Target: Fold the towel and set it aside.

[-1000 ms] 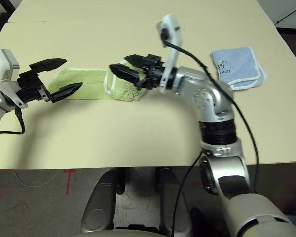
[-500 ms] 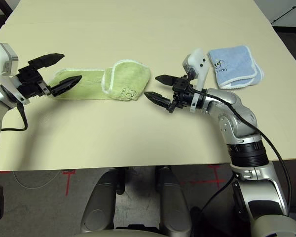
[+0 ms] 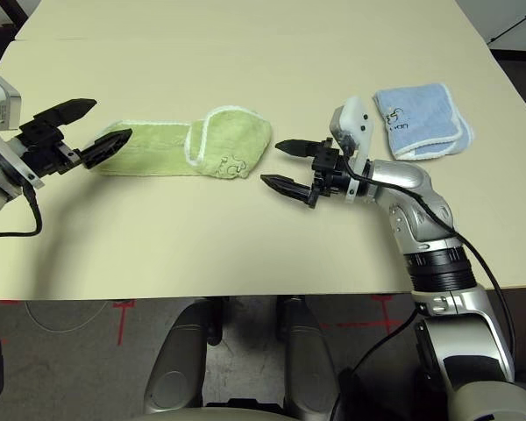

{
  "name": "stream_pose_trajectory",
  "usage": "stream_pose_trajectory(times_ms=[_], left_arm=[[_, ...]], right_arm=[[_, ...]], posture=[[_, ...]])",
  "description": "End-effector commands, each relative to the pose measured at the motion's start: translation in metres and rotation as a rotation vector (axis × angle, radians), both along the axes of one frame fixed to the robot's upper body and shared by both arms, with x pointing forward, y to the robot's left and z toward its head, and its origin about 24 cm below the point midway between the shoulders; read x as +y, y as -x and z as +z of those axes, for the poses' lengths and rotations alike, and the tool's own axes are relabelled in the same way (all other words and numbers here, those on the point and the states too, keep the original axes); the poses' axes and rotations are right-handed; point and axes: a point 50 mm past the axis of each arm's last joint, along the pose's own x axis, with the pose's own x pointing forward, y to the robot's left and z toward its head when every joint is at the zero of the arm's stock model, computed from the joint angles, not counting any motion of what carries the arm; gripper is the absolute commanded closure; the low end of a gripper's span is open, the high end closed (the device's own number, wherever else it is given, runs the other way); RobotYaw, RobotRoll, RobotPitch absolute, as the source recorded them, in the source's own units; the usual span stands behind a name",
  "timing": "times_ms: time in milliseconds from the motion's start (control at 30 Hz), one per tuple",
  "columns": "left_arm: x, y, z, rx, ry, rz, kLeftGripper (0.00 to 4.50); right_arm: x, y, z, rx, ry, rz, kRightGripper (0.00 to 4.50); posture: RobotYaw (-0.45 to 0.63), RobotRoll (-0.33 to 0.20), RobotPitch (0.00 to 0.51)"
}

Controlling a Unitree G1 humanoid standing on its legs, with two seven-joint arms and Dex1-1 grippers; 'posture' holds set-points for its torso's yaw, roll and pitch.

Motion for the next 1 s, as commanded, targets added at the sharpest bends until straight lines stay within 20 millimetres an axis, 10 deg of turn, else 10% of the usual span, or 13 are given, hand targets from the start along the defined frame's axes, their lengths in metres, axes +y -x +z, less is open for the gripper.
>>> stream_pose_trajectory(times_ms=[33, 1000], left_arm=[[0.008, 0.004, -0.001, 0.048, 0.08, 0.142, 0.0], [-0.026, 0.025, -0.054, 0.56, 0.585, 0.343, 0.0]], right_arm=[[-0.002, -0.003, -0.002, -0.015, 0.035, 0.006, 0.02], [-0.013, 0.005, 0.006, -0.173, 0.02, -0.037, 0.02]], posture=[[0.14, 0.0, 0.29], [0.14, 0.0, 0.306]])
